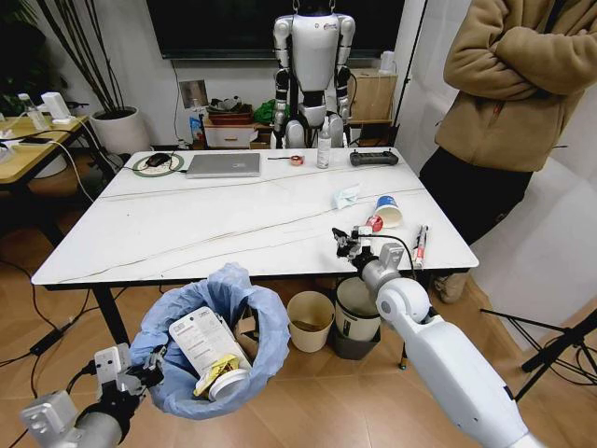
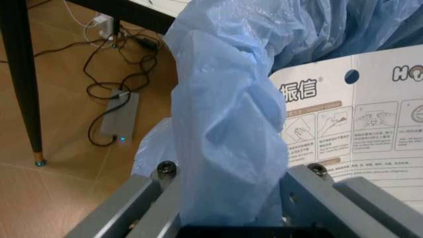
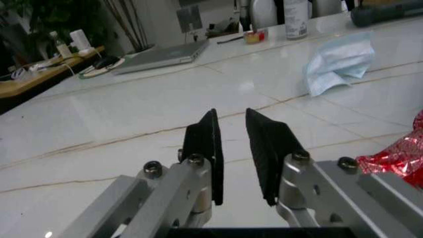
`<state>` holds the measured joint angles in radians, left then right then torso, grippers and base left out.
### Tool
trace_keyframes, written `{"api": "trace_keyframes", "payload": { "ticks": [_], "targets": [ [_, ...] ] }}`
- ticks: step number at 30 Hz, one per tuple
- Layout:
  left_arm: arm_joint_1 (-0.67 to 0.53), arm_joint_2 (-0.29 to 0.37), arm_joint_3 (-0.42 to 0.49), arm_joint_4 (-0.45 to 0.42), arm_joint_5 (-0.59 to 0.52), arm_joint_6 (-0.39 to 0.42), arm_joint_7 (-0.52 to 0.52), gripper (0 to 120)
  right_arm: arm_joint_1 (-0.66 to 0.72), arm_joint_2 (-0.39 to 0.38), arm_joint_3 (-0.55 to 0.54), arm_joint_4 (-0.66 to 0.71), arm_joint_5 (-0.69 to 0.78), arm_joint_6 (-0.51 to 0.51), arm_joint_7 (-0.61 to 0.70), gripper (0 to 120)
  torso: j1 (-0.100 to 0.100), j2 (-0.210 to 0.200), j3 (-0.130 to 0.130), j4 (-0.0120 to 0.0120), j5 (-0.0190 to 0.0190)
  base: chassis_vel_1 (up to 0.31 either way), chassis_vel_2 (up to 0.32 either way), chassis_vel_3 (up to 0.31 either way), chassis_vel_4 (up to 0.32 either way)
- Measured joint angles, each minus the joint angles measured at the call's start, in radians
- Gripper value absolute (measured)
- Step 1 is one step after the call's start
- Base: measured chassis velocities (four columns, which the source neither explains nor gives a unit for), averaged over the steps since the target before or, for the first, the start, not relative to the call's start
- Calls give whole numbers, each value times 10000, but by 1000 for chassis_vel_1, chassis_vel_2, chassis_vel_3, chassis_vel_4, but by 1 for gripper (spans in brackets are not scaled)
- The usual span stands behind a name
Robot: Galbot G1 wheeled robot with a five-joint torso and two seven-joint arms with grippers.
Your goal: Pick up the trash bin and place the trash from the table into it.
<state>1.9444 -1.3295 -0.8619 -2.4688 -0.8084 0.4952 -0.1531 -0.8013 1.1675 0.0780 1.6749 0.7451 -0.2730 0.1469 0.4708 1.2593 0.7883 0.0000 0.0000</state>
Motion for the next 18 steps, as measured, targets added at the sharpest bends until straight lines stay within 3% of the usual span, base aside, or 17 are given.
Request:
{"api": "trace_keyframes", "payload": {
  "ticks": [8, 11, 16, 18],
  "targets": [
    [-16, -1, 38, 23, 6, 0, -2, 0, 266, -76, 258, -90, 124, -381, 736, 48, 0, 0, 0, 1, 1, 0, 0, 0, 0],
    [-45, 5, 66, 49, 11, 1, -1, 0, 382, -99, 351, -195, 174, -736, 1139, 64, 0, 0, 0, 1, 0, 0, 0, 0, 0],
    [-63, 0, 80, 82, 27, 3, -1, 0, 561, -50, 358, -315, 341, -1109, 1666, 77, 0, 0, 0, -1, 0, 0, 0, 0, 0],
    [-62, 0, 81, 90, 35, 3, -1, 0, 804, 85, 320, -437, 763, -1443, 2202, 88, 0, -1, 0, 0, 0, 0, 0, 0, 0]
  ]
}}
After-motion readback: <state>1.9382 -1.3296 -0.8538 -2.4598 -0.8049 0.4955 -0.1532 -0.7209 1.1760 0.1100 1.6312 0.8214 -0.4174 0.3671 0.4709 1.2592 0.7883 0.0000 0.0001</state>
